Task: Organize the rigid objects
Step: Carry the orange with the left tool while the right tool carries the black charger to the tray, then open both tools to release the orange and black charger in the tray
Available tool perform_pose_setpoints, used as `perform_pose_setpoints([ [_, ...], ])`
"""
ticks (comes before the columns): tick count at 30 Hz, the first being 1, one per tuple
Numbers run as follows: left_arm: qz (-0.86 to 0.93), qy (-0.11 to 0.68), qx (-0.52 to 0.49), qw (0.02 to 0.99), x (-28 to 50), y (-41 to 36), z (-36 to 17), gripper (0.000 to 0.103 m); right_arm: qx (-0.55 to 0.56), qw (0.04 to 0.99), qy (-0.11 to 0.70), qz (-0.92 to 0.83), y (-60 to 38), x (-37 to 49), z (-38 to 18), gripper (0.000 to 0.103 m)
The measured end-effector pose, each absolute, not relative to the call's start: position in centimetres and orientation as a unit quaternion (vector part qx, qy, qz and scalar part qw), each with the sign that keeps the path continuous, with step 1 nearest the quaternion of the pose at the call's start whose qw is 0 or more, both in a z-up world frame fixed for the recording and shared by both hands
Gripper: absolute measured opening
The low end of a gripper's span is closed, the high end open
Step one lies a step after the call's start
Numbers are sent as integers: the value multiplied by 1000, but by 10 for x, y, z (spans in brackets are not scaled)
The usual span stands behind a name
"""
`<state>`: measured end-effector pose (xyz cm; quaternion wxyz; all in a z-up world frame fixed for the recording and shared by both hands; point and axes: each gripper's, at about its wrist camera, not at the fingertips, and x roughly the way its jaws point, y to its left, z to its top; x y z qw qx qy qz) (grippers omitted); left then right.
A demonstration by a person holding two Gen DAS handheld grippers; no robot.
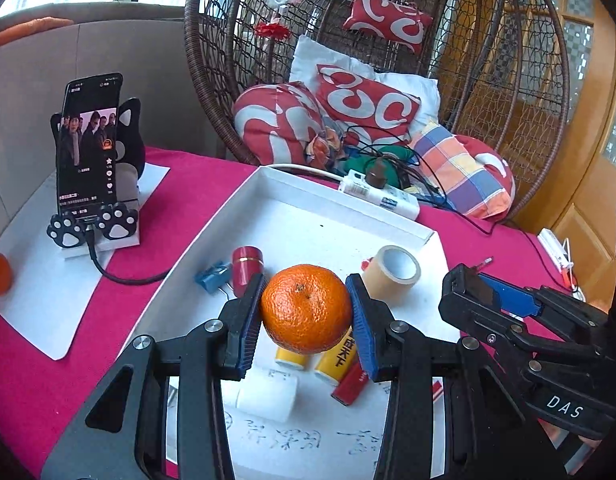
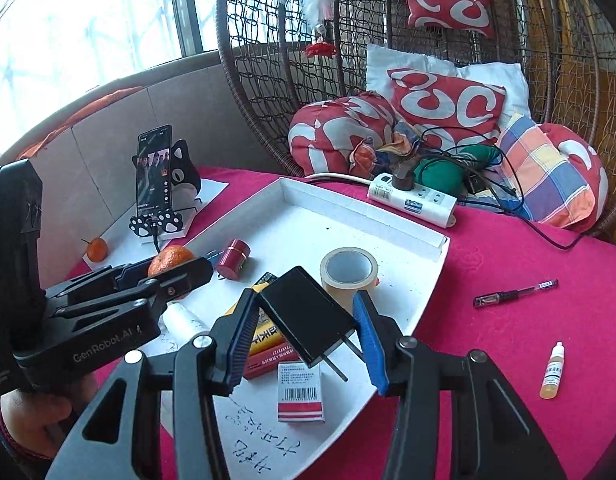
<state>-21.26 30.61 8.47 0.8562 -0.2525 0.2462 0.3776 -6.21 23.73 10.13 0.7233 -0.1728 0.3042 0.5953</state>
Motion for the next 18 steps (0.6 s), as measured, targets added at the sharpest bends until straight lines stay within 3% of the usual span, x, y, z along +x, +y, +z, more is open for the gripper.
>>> perform_pose_setpoints([
  [7, 396, 255, -257, 844, -220, 315, 69, 40, -204, 739, 291, 572, 260, -74, 79, 49],
  [9, 397, 254, -260, 843, -222, 315, 68, 46, -209, 747, 287, 562, 261, -74, 74, 50],
  [12, 403, 242, -266, 842, -224, 312, 71, 79, -199, 754, 290, 555, 256, -70, 71, 57],
  [13, 404, 238, -266, 842, -225, 311, 72, 89, -195, 759, 288, 551, 253, -69, 72, 76],
  [14, 407, 235, -265, 842, -226, 310, 74, 92, -190, 766, 282, 546, 250, -68, 73, 87],
  [16, 417, 229, -264, 839, -228, 307, 77, 101, -183, 777, 266, 540, 242, -68, 79, 87],
  [18, 427, 225, -260, 836, -230, 305, 79, 103, -177, 784, 257, 537, 234, -69, 84, 91],
])
